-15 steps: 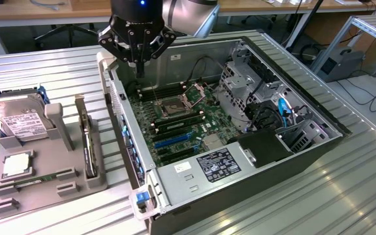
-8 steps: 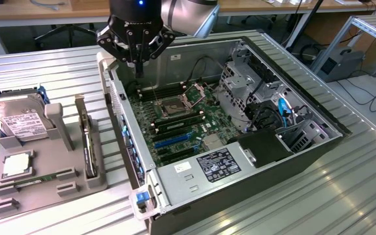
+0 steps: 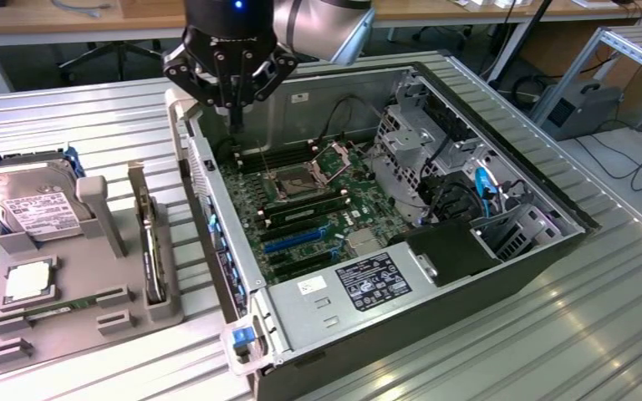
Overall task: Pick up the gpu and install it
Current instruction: 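Reach for the gpu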
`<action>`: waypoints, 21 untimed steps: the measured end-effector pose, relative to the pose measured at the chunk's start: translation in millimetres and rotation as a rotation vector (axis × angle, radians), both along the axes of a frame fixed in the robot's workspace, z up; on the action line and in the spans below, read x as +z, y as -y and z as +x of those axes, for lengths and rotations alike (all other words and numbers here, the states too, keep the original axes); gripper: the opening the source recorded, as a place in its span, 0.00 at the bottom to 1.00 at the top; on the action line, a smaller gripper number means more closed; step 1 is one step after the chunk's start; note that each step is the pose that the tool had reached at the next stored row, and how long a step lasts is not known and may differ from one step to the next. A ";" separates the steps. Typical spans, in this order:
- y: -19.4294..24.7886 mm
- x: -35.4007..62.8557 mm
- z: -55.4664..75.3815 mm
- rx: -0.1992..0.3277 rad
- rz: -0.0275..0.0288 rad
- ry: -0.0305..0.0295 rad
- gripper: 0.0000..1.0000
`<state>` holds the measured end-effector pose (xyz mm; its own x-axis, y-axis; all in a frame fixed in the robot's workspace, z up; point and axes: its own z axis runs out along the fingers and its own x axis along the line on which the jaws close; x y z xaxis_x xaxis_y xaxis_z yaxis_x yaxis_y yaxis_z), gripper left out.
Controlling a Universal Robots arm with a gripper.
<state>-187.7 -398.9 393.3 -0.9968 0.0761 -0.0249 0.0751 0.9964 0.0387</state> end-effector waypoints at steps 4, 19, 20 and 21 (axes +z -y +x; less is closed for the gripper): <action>0.0 0.0 -1.6 0.000 0.0001 0.0000 0.11; 0.0 0.0 -6.0 0.000 -0.0001 0.0000 0.11; 0.0 0.0 -6.4 0.000 -0.0001 0.0000 0.11; 0.0 0.0 -6.7 0.000 -0.0001 0.0000 0.11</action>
<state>-194.4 -398.9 393.3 -0.9968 0.0761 -0.0249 0.0751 0.9964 0.0386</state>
